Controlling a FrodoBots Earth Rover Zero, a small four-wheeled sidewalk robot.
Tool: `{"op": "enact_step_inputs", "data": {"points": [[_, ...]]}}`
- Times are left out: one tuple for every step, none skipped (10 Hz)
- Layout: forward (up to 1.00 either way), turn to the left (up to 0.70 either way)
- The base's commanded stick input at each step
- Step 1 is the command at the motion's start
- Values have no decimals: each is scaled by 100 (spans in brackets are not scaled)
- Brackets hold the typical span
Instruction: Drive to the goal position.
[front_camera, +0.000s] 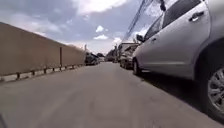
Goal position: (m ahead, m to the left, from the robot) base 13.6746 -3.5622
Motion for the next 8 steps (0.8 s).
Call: {"op": "enact_step_inputs", "data": {"points": [[100,1],[100,1],[100,1],[100,1],[100,1],[100,1],[100,1],[100,1]]}}
